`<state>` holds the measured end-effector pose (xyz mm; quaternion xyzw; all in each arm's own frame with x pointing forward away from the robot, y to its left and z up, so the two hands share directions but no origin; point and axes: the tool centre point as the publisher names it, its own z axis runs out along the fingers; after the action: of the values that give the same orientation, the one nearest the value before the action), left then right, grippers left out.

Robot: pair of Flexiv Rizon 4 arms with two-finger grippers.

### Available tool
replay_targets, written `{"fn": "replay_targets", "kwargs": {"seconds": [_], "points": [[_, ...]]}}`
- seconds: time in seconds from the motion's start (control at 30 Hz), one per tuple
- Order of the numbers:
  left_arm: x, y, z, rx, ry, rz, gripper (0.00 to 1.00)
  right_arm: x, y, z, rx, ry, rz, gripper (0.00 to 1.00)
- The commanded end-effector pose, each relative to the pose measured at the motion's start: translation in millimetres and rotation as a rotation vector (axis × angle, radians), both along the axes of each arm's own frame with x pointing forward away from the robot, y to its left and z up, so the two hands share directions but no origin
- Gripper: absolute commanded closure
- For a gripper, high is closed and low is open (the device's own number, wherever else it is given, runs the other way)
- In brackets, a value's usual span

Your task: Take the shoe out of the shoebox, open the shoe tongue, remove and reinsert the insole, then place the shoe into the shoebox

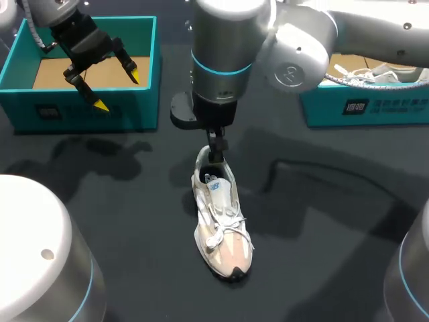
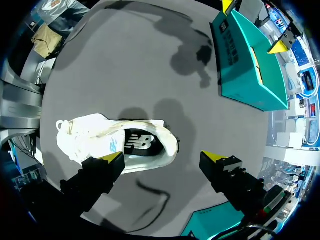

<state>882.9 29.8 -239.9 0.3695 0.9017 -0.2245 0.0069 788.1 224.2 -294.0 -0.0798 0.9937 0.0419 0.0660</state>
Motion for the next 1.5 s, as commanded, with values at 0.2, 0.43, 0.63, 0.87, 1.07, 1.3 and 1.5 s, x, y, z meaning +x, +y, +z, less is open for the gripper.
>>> {"fn": "replay_targets", "kwargs": {"seconds": [0.2,0.43,0.63,0.87,1.07,1.3,1.5], "points": [[0.2,0.0,0.4,0.003,0.0,-0.001,0.0,13.9,4.3,-26.8,-0.005,0.021,0.022,0.04],[0.2,0.0,0.4,0.003,0.0,-0.001,0.0,24.3,-0.3,-46.9,0.031,0.056,0.023,0.1],[0.2,0.0,0.4,0.003,0.0,-0.001,0.0,26.0,3.1,-55.2,0.039,0.069,0.019,0.17],[0.2,0.0,0.4,0.003,0.0,-0.001,0.0,29.5,5.7,-67.9,0.03,0.082,0.01,0.24],[0.2,0.0,0.4,0.003,0.0,-0.001,0.0,30.0,7.9,-76.7,0.025,0.082,0.012,0.23],[0.2,0.0,0.4,0.003,0.0,-0.001,0.0,31.5,6.4,-88.0,0.031,0.092,0.009,0.26],[0.2,0.0,0.4,0.003,0.0,-0.001,0.0,32.0,6.1,-94.0,0.034,0.105,0.003,0.35]]}}
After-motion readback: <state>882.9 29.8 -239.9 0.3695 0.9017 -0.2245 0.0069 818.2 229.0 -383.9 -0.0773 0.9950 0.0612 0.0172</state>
